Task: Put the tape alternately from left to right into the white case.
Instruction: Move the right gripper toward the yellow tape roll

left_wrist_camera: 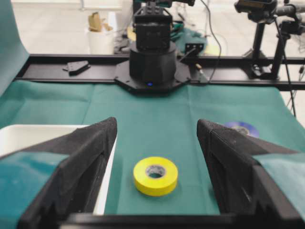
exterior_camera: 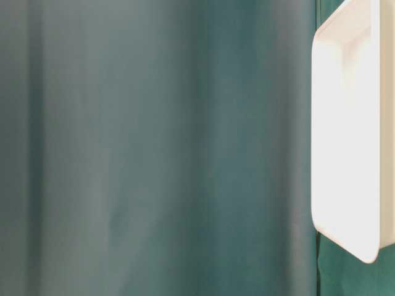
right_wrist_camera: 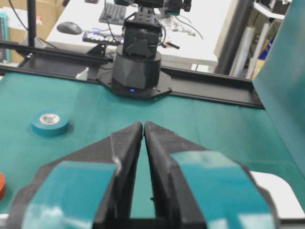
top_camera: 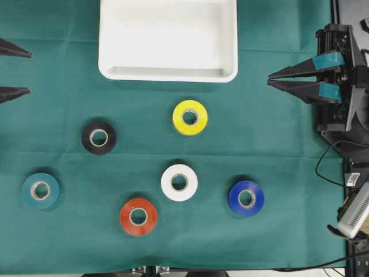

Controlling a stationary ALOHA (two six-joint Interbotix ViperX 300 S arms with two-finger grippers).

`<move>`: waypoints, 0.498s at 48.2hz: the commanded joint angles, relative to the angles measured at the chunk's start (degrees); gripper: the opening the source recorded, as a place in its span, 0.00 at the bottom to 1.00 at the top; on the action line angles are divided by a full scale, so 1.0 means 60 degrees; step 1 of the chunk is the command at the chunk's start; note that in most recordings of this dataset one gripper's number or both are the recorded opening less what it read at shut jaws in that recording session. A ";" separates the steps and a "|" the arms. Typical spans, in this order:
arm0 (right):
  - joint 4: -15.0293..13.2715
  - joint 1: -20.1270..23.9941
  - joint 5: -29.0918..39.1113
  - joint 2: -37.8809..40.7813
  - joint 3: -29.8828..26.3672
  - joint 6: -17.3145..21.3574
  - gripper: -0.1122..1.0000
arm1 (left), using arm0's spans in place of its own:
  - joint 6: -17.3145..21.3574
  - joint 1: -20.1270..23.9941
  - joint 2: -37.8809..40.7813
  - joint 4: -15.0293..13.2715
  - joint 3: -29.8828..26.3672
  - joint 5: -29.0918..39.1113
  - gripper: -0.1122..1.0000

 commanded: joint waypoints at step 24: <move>-0.0073 -0.0220 0.0308 0.0234 -0.0103 0.0088 0.08 | -0.0044 -0.0205 0.0176 -0.0264 0.0103 -0.0073 0.10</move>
